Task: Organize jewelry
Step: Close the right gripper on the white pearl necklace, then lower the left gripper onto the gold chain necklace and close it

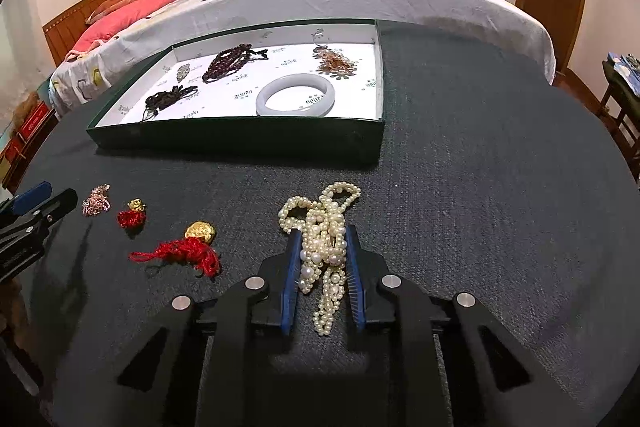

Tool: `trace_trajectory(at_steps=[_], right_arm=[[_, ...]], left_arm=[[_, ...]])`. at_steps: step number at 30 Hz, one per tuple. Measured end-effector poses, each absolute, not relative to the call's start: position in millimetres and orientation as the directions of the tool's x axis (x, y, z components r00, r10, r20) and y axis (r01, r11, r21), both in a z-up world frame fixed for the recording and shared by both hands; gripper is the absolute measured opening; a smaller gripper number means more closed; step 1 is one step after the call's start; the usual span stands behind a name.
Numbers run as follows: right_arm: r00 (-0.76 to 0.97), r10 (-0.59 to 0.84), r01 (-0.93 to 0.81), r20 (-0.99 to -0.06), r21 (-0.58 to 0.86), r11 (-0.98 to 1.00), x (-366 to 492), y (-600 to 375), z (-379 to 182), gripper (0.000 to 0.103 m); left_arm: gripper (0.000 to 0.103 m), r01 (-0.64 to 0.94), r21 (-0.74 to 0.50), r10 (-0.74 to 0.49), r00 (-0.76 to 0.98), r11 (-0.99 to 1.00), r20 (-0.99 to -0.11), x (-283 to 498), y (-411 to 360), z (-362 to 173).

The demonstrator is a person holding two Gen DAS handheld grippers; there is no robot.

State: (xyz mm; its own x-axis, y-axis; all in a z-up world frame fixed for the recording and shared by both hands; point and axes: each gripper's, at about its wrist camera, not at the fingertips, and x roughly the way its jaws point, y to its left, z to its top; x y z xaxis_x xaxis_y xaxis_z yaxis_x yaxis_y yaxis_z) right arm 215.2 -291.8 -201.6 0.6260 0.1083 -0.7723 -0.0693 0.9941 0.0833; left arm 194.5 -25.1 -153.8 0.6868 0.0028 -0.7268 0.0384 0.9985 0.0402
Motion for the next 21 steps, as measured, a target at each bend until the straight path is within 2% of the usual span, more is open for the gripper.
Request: trace_trajectory(at_steps=[6,10,15,17,21], right_arm=[[0.627,0.114,-0.072,-0.771,0.088,0.994,214.4,-293.1,-202.1,0.022],[0.628,0.117,-0.073,-0.769,0.092,0.993,214.3,-293.6,-202.1,0.022],[0.63,0.119,-0.074,-0.768,0.093,0.993,214.3,-293.6,-202.2,0.022],[0.63,0.119,-0.073,-0.767,0.093,0.993,214.4,-293.7,-202.2,0.022],[0.63,0.118,-0.073,-0.767,0.093,0.993,214.6,-293.7,-202.5,0.022]], left_arm=[[0.075,0.075,0.033,-0.025,0.666,0.997,-0.745,204.8,-31.1,-162.1],[0.064,0.078,0.008,-0.043,0.632,0.997,-0.774,212.9,-27.5,-170.9],[0.06,0.092,-0.014,-0.068,0.615,0.996,-0.785,216.3,-24.7,-175.9],[0.056,0.101,-0.017,-0.076,0.616,0.995,-0.784,216.3,-24.1,-175.7],[0.036,0.132,-0.02,-0.098,0.618,0.991,-0.78,215.3,-25.5,-174.7]])
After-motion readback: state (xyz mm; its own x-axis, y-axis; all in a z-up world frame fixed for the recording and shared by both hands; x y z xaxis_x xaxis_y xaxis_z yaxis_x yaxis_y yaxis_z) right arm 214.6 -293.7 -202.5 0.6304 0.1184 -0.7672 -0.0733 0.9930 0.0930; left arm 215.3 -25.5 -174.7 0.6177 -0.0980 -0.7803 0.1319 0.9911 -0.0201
